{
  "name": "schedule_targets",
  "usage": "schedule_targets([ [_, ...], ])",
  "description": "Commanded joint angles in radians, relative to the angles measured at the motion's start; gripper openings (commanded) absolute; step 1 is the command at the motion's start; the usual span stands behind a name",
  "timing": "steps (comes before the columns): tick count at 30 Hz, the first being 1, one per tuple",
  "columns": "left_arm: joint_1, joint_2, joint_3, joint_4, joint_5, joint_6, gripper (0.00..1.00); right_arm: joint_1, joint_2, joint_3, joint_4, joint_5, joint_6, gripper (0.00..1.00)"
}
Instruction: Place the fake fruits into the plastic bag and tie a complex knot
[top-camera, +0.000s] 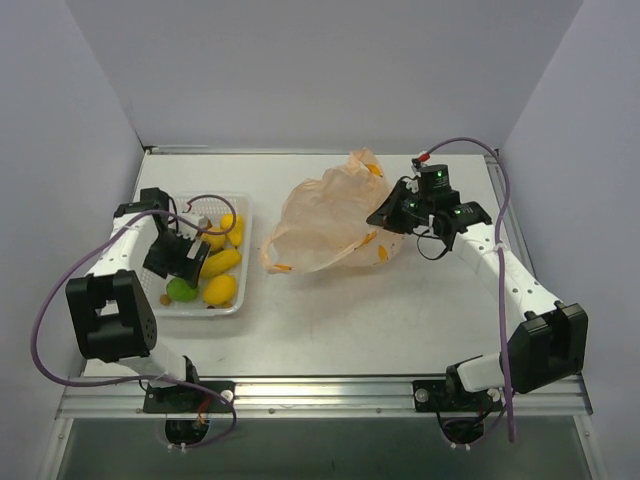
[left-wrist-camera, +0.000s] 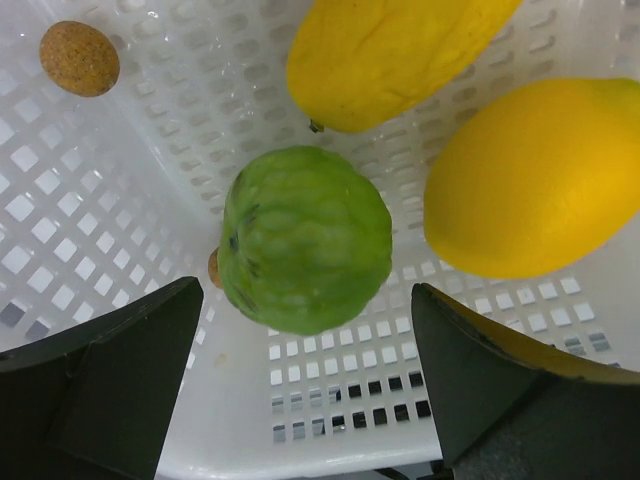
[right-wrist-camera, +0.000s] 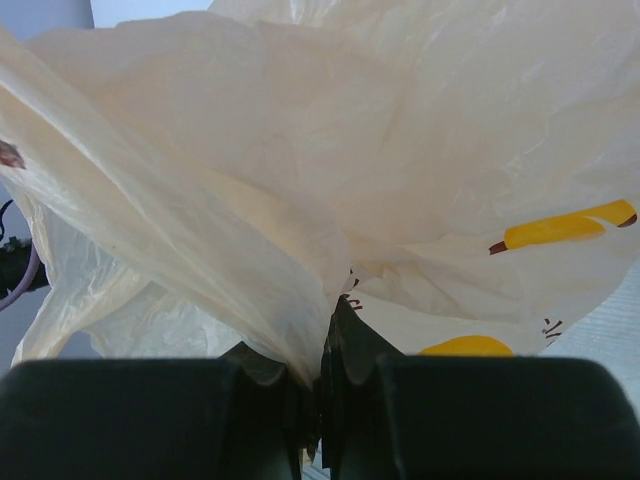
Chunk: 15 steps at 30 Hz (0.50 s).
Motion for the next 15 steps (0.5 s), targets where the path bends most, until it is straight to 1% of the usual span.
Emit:
schedule_targets([
  [1,0.008,0.034,-0.006,0.071,-0.019,-0.057,0.97,0.005,-0.043,-0.016,0.056,-0.029,-0.033,0.00],
  [10,0.009,0.120,-0.020,0.108,-0.005,-0.112,0.97,0.006,-0.033,-0.013,0.053,-0.036,-0.013,0.00],
  [12,0.011,0.125,-0.020,0.110,0.001,-0.117,0.94,0.006,-0.034,-0.013,0.053,-0.036,-0.005,0.00],
  [13,0.014,0.124,-0.017,0.107,0.004,-0.122,0.88,0.005,-0.034,-0.013,0.052,-0.036,-0.004,0.00],
  [15,0.014,0.117,-0.012,0.108,0.019,-0.123,0.82,0.005,-0.034,-0.013,0.049,-0.038,0.001,0.00],
])
